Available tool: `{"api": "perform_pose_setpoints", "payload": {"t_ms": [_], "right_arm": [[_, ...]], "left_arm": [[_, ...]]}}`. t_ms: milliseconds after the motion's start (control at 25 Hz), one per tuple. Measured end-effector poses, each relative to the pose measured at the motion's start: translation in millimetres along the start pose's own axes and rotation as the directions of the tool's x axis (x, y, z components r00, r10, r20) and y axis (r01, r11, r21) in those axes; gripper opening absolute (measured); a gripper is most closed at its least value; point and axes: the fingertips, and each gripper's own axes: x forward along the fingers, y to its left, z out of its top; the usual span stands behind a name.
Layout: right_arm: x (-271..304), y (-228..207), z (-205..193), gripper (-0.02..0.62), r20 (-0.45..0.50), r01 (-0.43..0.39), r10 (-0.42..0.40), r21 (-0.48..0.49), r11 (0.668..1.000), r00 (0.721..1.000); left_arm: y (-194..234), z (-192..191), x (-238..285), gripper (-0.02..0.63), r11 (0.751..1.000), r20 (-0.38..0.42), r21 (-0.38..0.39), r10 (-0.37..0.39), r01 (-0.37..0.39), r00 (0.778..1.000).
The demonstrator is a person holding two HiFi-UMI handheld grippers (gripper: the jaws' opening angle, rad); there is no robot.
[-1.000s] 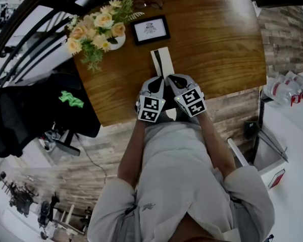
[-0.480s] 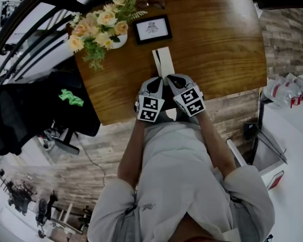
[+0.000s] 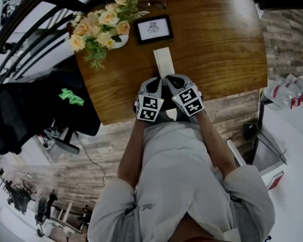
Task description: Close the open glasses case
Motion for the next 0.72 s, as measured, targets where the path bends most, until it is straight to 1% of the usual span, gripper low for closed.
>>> {"api": "perform_pose_setpoints", "payload": {"t_ms": [120, 440, 600, 720], "right_arm": [[2, 2, -2, 0.003, -0.013, -0.004, 0.004, 0.002, 1.0, 1.0], [11, 5, -2, 0.003, -0.012, -0.011, 0.011, -0.003, 1.0, 1.0], [12, 5, -2, 0.003, -0.02, -0.014, 0.014, 0.002, 1.0, 1.0], [13, 4, 0, 0.003, -0.008, -0.009, 0.009, 0.0, 1.0, 1.0]], "left_arm": [[3, -1, 0, 0.017, 1.0, -0.004, 0.004, 0.006, -0.006, 1.0], [4, -5, 3, 0.017, 1.0, -0.02, 0.004, -0.004, 0.004, 1.0], [3, -5, 4, 0.017, 1.0, -0.016, -0.004, -0.01, 0.01, 1.0], [4, -4, 4, 0.017, 1.0, -0.013, -0.002, -0.009, 0.009, 1.0]]}}
